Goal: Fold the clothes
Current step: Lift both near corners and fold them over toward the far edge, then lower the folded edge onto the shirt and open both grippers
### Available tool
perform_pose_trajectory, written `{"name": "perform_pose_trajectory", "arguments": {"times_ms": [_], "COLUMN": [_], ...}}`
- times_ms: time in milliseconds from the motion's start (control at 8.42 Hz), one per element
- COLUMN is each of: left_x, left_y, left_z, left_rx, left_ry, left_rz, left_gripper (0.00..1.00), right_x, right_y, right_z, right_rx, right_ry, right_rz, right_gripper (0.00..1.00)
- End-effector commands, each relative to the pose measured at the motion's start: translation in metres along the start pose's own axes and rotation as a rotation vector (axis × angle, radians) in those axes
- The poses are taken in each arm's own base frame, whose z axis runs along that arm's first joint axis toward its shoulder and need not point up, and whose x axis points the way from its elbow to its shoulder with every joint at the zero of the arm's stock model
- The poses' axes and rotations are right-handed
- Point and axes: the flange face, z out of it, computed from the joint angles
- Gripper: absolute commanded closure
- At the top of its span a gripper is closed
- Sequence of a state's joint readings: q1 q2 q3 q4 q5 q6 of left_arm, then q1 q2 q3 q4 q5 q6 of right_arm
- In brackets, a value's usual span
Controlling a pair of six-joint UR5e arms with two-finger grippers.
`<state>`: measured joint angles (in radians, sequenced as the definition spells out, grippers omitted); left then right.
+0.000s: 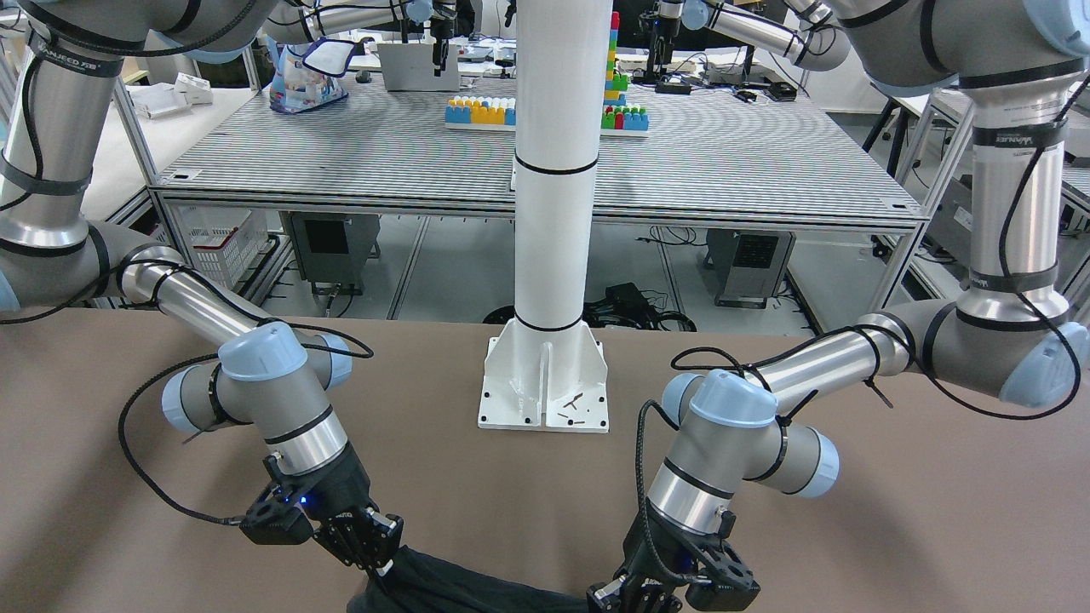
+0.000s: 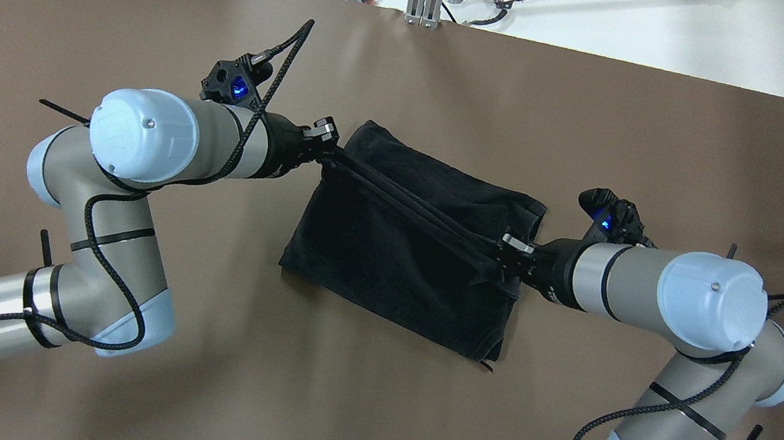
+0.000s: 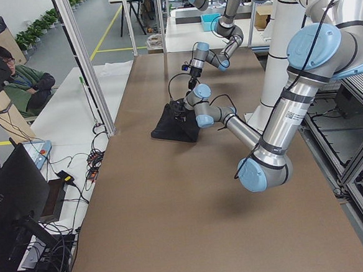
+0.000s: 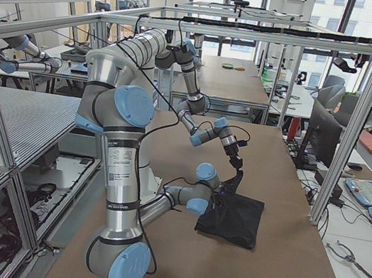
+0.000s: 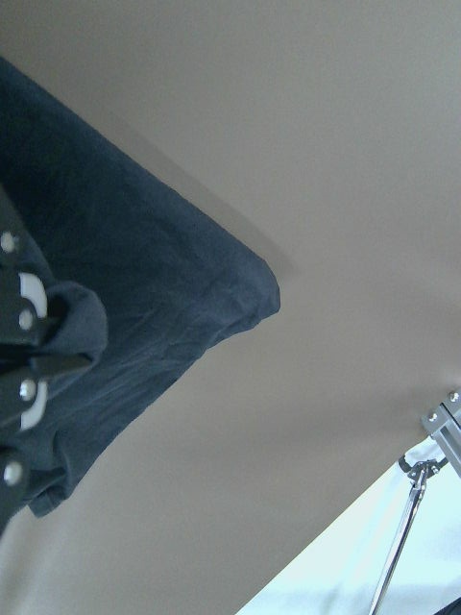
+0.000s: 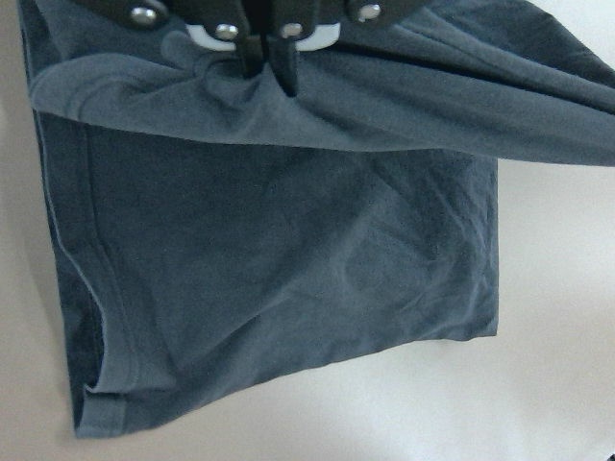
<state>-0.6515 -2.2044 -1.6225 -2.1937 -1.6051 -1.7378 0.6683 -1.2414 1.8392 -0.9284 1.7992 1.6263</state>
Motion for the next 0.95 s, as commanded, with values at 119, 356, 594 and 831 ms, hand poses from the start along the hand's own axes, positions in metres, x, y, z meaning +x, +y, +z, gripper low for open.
{"name": "perform_pose_trajectory", "arguments": {"times_ms": [119, 356, 594, 831], "left_x": [0.027, 0.026, 0.021, 0.020], "left_y": [0.000, 0.002, 0.001, 0.002], "left_z": [0.031, 0.033, 0.040, 0.043], "left_rx": [0.009, 0.008, 0.013, 0.014], "left_ry": [-0.011, -0.014, -0.028, -0.035], "left_rz": [-0.008, 0.007, 0.009, 0.010], "left_gripper": [1.00, 1.00, 1.00, 0.00], "right_x": [-0.011, -0.008, -0.009, -0.005], "right_y": [-0.020, -0.021, -0.021, -0.024], "right_z": [0.039, 0.043, 0.044, 0.046], "right_rx": [0.052, 0.054, 0.055, 0.078], "right_ry": [0.032, 0.038, 0.038, 0.045], "right_rz": [-0.011, -0.011, -0.011, -0.019], "right_gripper": [1.00, 1.00, 1.00, 0.06]}}
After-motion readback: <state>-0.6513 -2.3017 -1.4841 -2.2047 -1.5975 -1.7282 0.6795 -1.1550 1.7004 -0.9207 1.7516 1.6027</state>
